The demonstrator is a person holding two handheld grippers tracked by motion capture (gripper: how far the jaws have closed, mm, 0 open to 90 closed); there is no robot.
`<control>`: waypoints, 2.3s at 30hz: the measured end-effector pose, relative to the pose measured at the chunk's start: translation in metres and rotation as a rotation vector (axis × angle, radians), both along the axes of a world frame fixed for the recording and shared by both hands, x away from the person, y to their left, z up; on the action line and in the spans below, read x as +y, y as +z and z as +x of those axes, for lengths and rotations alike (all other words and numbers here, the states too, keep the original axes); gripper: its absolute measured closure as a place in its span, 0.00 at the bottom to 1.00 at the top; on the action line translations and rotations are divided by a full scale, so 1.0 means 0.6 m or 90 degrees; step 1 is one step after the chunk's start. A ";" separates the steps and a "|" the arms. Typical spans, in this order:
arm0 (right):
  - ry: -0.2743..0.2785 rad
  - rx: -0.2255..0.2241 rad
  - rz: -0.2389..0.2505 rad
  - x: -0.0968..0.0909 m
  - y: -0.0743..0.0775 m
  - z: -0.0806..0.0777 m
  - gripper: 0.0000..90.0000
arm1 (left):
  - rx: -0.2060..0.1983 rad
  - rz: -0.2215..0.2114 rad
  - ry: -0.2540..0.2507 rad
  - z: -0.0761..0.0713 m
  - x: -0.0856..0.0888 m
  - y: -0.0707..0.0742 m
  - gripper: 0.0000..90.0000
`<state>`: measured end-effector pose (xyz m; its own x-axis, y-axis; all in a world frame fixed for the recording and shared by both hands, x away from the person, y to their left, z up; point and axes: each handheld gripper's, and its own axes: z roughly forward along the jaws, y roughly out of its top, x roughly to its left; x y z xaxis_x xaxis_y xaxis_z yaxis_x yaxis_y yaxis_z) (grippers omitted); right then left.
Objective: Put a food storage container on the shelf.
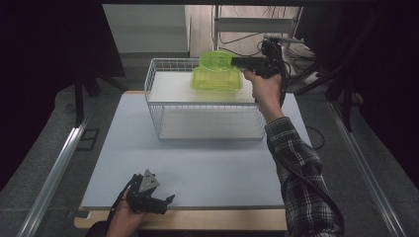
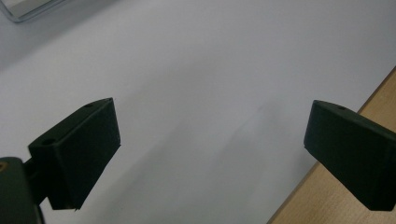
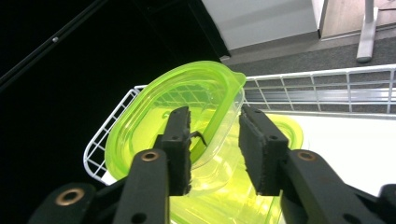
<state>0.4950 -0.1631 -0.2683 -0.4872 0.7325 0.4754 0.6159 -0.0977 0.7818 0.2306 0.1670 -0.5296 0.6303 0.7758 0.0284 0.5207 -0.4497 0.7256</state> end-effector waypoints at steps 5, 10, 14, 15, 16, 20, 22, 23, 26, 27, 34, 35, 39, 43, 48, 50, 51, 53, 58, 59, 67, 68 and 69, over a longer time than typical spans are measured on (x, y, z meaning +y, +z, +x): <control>0.019 -0.013 -0.003 -0.004 0.006 -0.008 0.56 | 0.000 0.001 0.000 0.000 0.000 0.000 0.04; 0.036 -0.034 -0.033 -0.006 0.010 -0.023 0.49 | 0.000 0.005 -0.001 0.000 0.000 0.000 0.04; 0.045 -0.036 -0.038 -0.008 0.006 -0.030 0.46 | -0.001 0.002 0.002 0.000 0.000 0.000 0.04; 0.050 -0.035 -0.041 -0.010 0.004 -0.032 0.46 | -0.001 0.002 0.002 0.000 0.000 0.000 0.04; 0.057 -0.035 -0.046 -0.011 0.000 -0.036 0.43 | 0.000 0.002 0.002 0.000 0.000 0.000 0.04; 0.066 -0.037 -0.052 -0.015 -0.007 -0.045 0.41 | 0.001 0.002 0.001 0.000 0.000 0.000 0.04; 0.070 -0.039 -0.055 -0.015 -0.010 -0.049 0.40 | 0.001 0.002 0.001 0.000 0.000 0.000 0.04; 0.073 -0.041 -0.060 -0.016 -0.013 -0.051 0.39 | 0.001 0.003 0.001 0.000 0.000 0.000 0.04; 0.081 -0.043 -0.065 -0.017 -0.019 -0.058 0.38 | 0.002 0.005 0.000 0.000 0.000 0.000 0.04; 0.084 -0.044 -0.067 -0.017 -0.020 -0.060 0.37 | 0.002 0.002 0.002 -0.001 0.000 0.000 0.04; 0.102 -0.052 -0.091 -0.017 -0.030 -0.079 0.33 | 0.000 0.004 0.002 -0.001 0.000 0.000 0.04; 0.102 -0.052 -0.091 -0.017 -0.030 -0.079 0.33 | 0.000 0.003 0.002 -0.001 0.000 0.000 0.04; 0.113 -0.059 -0.098 -0.019 -0.038 -0.088 0.31 | -0.001 0.003 0.002 -0.001 0.000 0.000 0.04; 0.117 -0.062 -0.106 -0.021 -0.044 -0.094 0.29 | 0.000 0.002 0.002 0.000 0.000 -0.001 0.04; 0.120 -0.065 -0.119 -0.024 -0.054 -0.101 0.26 | 0.000 0.002 0.002 0.000 0.000 -0.001 0.04; 0.123 -0.067 -0.123 -0.027 -0.058 -0.106 0.25 | 0.001 0.002 0.002 0.000 0.000 -0.001 0.04; 0.123 -0.067 -0.123 -0.027 -0.058 -0.106 0.25 | 0.001 0.002 0.002 0.000 0.000 -0.001 0.04; 0.125 -0.068 -0.125 -0.029 -0.061 -0.109 0.24 | 0.000 0.002 0.002 0.000 0.000 -0.001 0.04; 0.131 -0.073 -0.136 -0.032 -0.069 -0.119 0.21 | 0.001 0.001 0.002 0.000 0.000 -0.001 0.04; 0.132 -0.073 -0.136 -0.033 -0.070 -0.121 0.21 | 0.001 0.001 0.003 0.000 0.000 -0.001 0.04; 0.136 -0.079 -0.154 -0.037 -0.086 -0.133 0.17 | 0.002 0.005 0.001 0.000 0.000 -0.001 0.04; 0.136 -0.079 -0.157 -0.038 -0.088 -0.135 0.16 | 0.002 0.005 0.001 0.000 0.000 -0.001 0.04; 0.136 -0.079 -0.157 -0.038 -0.088 -0.135 0.16 | 0.002 0.005 0.001 0.000 0.000 -0.001 0.04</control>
<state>0.4142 -0.1856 -0.3212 -0.6849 0.6934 0.2239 0.5009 0.2248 0.8358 0.2308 0.1672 -0.5303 0.6295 0.7763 0.0321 0.5237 -0.4544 0.7206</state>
